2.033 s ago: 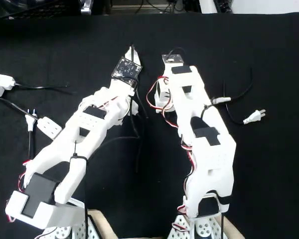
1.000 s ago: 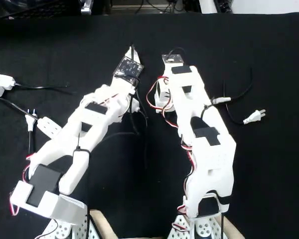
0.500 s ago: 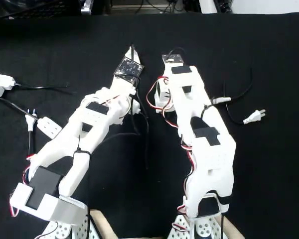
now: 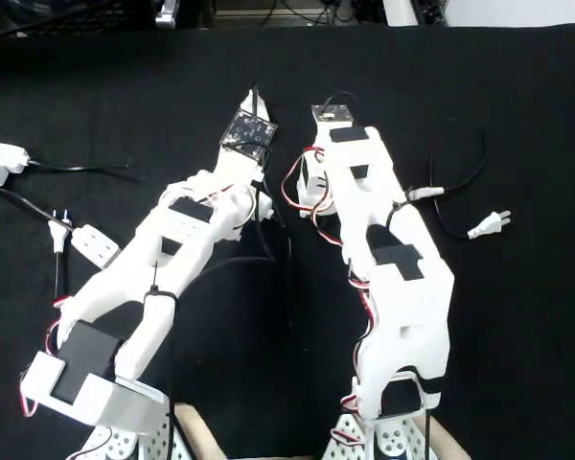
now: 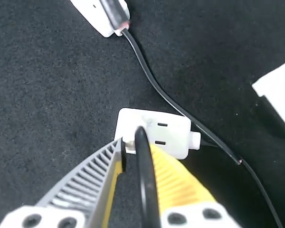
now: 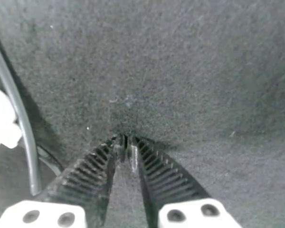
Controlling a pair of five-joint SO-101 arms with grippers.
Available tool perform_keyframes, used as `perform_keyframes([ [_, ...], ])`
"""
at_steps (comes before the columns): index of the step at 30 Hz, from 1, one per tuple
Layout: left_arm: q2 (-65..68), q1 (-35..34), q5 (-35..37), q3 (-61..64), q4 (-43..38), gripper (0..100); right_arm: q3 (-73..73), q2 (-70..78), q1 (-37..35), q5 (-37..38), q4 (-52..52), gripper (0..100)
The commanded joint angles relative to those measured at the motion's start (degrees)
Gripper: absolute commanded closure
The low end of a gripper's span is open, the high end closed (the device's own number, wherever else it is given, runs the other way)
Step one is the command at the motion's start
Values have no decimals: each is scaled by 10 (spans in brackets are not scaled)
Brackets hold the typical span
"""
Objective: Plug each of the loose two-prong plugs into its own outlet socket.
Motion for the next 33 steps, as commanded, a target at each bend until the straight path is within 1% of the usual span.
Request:
perform_keyframes([
  [1,18,26,5,-27,20,970,-21,-5,26,-5,-9,967],
  [6,24,37,7,-34,28,970,-41,-4,76,-6,-10,967],
  [8,23,53,8,-31,28,970,-48,-3,91,-7,-9,967],
  [11,23,73,13,-30,33,970,-49,-2,105,-29,-13,967],
  [15,21,66,42,-31,46,970,-44,-1,107,-33,-34,967],
  [18,20,77,62,-35,60,970,-44,-1,108,-33,-36,966],
  [27,19,88,69,-30,62,970,-50,11,108,-33,-37,966],
  [30,18,96,90,-37,90,970,-56,15,108,-33,-33,966],
  [33,20,121,97,-42,124,970,-58,16,108,-33,-33,966],
])
